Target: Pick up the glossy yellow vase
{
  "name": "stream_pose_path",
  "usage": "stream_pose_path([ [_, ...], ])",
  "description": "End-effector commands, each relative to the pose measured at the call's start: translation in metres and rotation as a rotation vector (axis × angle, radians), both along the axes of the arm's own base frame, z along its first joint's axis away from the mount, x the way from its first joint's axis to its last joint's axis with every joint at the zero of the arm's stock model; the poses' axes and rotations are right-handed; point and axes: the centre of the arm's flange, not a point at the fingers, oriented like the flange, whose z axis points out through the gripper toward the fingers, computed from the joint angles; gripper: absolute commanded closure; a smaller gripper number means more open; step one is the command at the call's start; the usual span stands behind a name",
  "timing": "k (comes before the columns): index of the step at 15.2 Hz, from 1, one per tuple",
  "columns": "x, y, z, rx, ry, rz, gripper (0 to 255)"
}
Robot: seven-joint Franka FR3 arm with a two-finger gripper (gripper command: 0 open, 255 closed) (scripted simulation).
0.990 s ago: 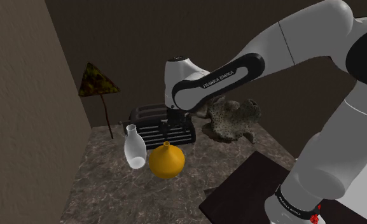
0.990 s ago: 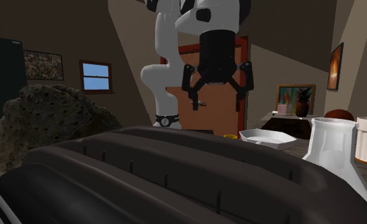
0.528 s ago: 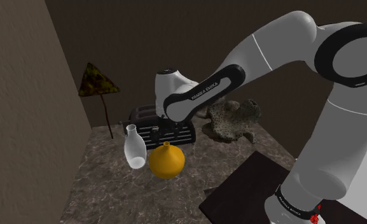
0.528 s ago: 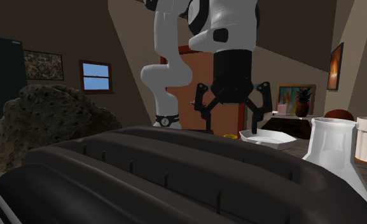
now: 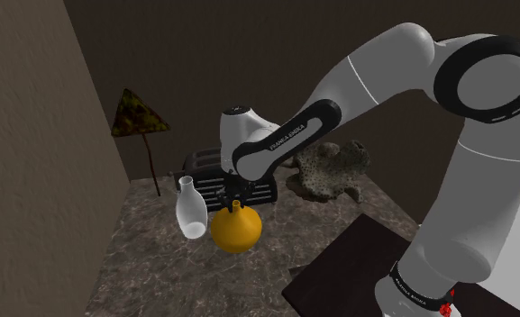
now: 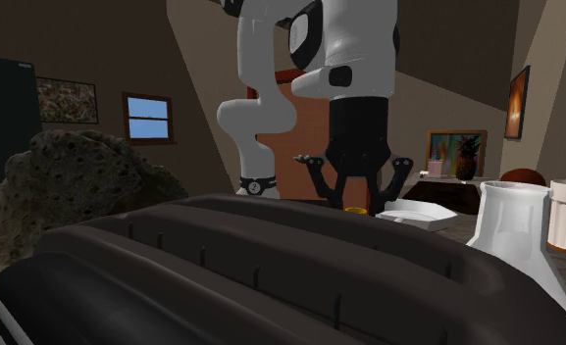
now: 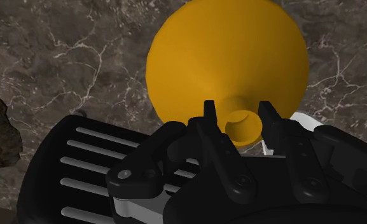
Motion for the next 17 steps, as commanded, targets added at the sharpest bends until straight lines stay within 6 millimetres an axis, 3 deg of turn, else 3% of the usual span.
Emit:
stream_pose_path([
  [1, 0.000, 0.000, -0.001, 0.000, 0.001, 0.000, 255],
  [7, -0.001, 0.000, 0.000, 0.000, 0.001, 0.000, 255],
  [17, -0.001, 0.000, 0.053, 0.000, 0.001, 0.000, 255],
])
